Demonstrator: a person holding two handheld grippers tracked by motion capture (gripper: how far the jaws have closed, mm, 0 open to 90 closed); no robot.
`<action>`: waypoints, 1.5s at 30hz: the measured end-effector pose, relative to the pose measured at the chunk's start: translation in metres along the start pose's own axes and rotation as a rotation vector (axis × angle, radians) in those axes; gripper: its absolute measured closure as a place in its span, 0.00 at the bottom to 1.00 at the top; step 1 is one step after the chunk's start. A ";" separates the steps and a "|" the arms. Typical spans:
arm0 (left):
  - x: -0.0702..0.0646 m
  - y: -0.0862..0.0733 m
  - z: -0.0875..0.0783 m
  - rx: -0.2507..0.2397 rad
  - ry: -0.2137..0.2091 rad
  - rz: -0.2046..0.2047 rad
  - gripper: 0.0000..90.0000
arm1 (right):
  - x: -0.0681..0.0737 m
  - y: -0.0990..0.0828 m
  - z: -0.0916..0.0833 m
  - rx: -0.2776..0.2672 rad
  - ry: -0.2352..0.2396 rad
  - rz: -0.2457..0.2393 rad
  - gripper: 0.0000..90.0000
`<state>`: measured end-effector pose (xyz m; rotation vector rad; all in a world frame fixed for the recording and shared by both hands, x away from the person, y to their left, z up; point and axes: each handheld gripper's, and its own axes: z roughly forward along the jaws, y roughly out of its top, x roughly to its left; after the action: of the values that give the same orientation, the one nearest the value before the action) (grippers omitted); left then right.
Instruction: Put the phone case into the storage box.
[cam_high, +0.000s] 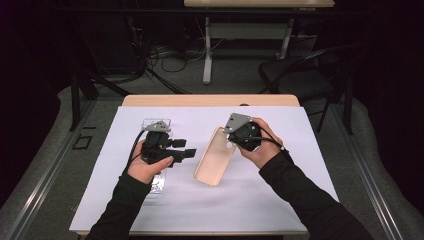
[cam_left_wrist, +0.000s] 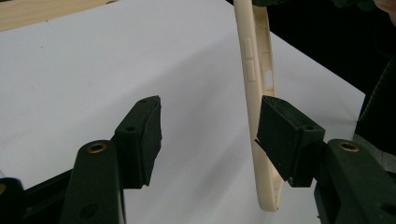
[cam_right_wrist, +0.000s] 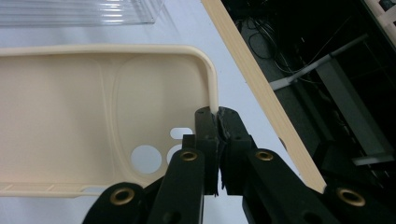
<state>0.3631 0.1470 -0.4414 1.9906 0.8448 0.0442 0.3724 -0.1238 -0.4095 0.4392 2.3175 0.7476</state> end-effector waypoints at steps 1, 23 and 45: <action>0.000 0.000 0.001 0.003 -0.002 0.000 0.45 | 0.000 0.000 0.000 -0.003 0.001 -0.007 0.98; 0.002 -0.006 0.018 0.049 -0.084 -0.089 0.57 | 0.011 0.005 0.002 0.005 0.004 -0.053 0.98; -0.002 -0.009 0.032 0.120 -0.144 -0.107 0.71 | 0.019 0.010 0.005 -0.003 0.024 -0.065 0.98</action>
<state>0.3678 0.1250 -0.4660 2.0294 0.8766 -0.2137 0.3625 -0.1051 -0.4158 0.3535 2.3410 0.7290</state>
